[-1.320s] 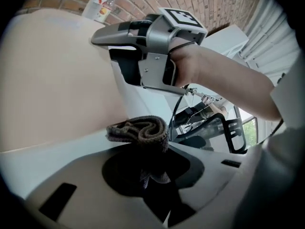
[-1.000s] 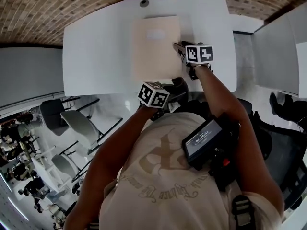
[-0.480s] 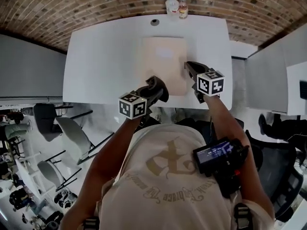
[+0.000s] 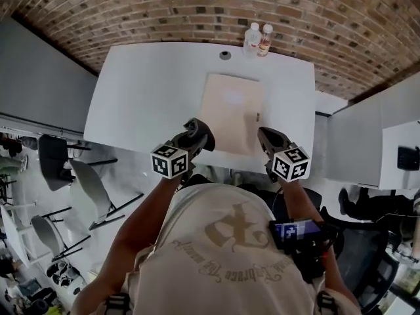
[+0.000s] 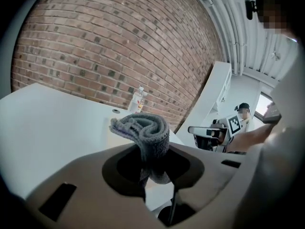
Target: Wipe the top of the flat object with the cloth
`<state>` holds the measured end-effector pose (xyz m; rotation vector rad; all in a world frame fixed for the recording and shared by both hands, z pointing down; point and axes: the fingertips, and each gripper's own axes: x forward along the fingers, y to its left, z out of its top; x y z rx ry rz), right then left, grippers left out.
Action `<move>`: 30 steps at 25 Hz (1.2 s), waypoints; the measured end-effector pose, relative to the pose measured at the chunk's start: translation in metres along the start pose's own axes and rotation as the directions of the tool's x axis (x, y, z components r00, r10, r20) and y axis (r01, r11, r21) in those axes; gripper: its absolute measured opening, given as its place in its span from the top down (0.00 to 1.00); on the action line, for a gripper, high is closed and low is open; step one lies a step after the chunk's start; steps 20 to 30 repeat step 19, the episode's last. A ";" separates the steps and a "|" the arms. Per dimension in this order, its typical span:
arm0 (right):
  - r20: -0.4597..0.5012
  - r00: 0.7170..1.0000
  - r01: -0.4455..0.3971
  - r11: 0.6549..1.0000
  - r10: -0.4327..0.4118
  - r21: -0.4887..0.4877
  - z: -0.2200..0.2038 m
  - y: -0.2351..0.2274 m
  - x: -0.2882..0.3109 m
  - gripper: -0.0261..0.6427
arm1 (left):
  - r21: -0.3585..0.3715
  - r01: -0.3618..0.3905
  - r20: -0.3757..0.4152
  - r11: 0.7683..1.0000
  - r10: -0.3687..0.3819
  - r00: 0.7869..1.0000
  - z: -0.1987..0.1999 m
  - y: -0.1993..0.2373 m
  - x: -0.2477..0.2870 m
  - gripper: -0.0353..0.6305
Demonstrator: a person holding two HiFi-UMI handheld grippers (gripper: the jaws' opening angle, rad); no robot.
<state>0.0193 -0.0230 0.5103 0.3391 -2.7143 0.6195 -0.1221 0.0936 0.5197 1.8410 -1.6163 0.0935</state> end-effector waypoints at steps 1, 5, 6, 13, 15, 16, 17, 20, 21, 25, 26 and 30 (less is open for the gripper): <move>-0.007 1.000 0.001 1.000 -0.001 -0.012 -0.002 0.002 -0.002 0.93 | 0.002 0.002 0.006 1.000 -0.002 1.000 0.000 -0.001 -0.001 0.79; -0.005 1.000 0.005 1.000 -0.005 -0.026 -0.004 0.006 -0.007 0.93 | 0.027 0.012 0.021 1.000 -0.012 1.000 0.002 -0.007 0.001 0.79; -0.001 1.000 0.007 1.000 -0.007 -0.025 -0.003 0.006 -0.008 0.93 | 0.035 0.016 0.021 0.999 -0.017 1.000 0.003 -0.010 0.003 0.79; 0.016 1.000 0.020 0.999 -0.020 -0.026 -0.001 0.002 -0.015 0.93 | 0.079 0.045 0.023 0.996 -0.046 0.999 0.015 -0.027 0.018 0.79; 0.016 1.000 0.024 1.000 -0.024 -0.016 -0.006 0.000 -0.018 0.93 | 0.081 0.042 0.020 0.996 -0.044 0.999 0.013 -0.031 0.021 0.79; 0.014 1.000 0.026 1.000 -0.025 -0.011 -0.009 -0.001 -0.021 0.93 | 0.080 0.041 0.017 0.996 -0.042 0.999 0.011 -0.033 0.023 0.79; 0.012 1.000 0.027 1.000 -0.027 -0.006 -0.011 -0.002 -0.023 0.93 | 0.079 0.039 0.015 0.996 -0.040 0.999 0.009 -0.036 0.026 0.79; 0.007 1.000 0.029 1.000 -0.029 0.003 -0.017 -0.005 -0.028 0.93 | 0.077 0.037 0.009 0.996 -0.037 0.999 0.005 -0.042 0.030 0.79; 0.007 1.000 0.029 1.000 -0.029 0.003 -0.017 -0.005 -0.028 0.93 | 0.077 0.037 0.009 0.996 -0.037 0.999 0.005 -0.042 0.030 0.79; 0.007 1.000 0.029 1.000 -0.029 0.003 -0.017 -0.005 -0.028 0.93 | 0.077 0.037 0.009 0.996 -0.037 0.999 0.005 -0.042 0.030 0.79; 0.007 1.000 0.029 1.000 -0.029 0.003 -0.017 -0.005 -0.028 0.93 | 0.077 0.037 0.009 0.996 -0.037 0.999 0.005 -0.042 0.030 0.79; 0.007 1.000 0.029 1.000 -0.029 0.003 -0.017 -0.005 -0.028 0.93 | 0.077 0.037 0.009 0.996 -0.037 0.999 0.005 -0.042 0.030 0.79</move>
